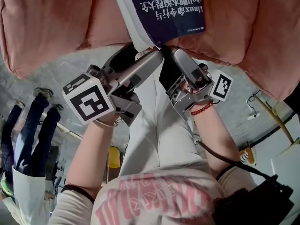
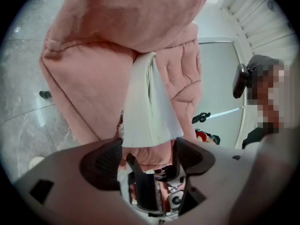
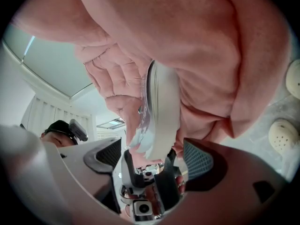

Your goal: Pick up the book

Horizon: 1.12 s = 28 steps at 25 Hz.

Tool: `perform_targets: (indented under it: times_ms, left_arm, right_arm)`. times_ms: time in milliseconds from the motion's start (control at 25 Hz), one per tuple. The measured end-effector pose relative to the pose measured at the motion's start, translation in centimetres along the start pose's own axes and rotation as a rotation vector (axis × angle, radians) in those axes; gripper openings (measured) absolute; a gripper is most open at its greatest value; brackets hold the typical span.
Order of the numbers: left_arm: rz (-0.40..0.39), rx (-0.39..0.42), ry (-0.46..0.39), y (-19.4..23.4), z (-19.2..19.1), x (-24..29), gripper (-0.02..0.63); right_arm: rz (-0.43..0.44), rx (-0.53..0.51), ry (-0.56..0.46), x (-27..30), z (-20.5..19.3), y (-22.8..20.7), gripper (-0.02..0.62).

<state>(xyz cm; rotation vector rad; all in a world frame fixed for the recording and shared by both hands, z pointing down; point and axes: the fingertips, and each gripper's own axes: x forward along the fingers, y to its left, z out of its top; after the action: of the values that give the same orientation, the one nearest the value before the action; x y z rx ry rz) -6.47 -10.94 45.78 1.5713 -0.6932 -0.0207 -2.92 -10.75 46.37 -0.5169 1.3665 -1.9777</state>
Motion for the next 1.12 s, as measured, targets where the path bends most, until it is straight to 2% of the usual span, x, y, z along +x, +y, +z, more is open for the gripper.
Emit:
perform_targets:
  times_ms: [160, 280, 400, 640, 680, 800, 840, 920, 1120]
  left_arm:
    - [-0.017, 0.0, 0.006, -0.9, 0.0, 0.3, 0.382]
    - [0.031, 0.022, 0.014, 0.0, 0.5, 1.1, 0.391]
    - [0.066, -0.015, -0.01, 1.2, 1.0, 1.8, 0.391]
    - [0.038, -0.077, -0.064, 0.5, 1.8, 2.4, 0.388]
    - [0.04, -0.102, -0.074, 0.5, 1.8, 2.3, 0.368]
    - [0.077, -0.163, -0.091, 1.2, 1.9, 2.1, 0.24]
    - [0.093, -0.17, -0.091, 1.5, 1.8, 2.1, 0.216]
    - [0.107, -0.175, -0.088, 1.5, 1.8, 2.0, 0.202]
    - [0.076, -0.181, -0.076, 0.2, 2.0, 1.8, 0.193]
  right_arm:
    - [0.007, 0.025, -0.036, -0.5, 0.7, -0.3, 0.408]
    - [0.014, 0.03, -0.041, -0.6, 0.8, -0.3, 0.408]
    - [0.022, 0.028, -0.039, -0.7, 0.9, -0.3, 0.408]
    - [0.038, 0.017, -0.036, -0.9, 0.8, -0.1, 0.408]
    - [0.04, 0.02, -0.035, -0.9, 0.7, 0.0, 0.408]
    - [0.045, 0.034, -0.037, -0.6, 0.7, 0.0, 0.407]
    - [0.051, 0.039, -0.038, -0.5, 0.7, 0.1, 0.407]
    - [0.067, 0.05, -0.033, -0.2, 0.6, 0.3, 0.407]
    - [0.126, 0.103, 0.001, 0.4, -0.4, 0.8, 0.407]
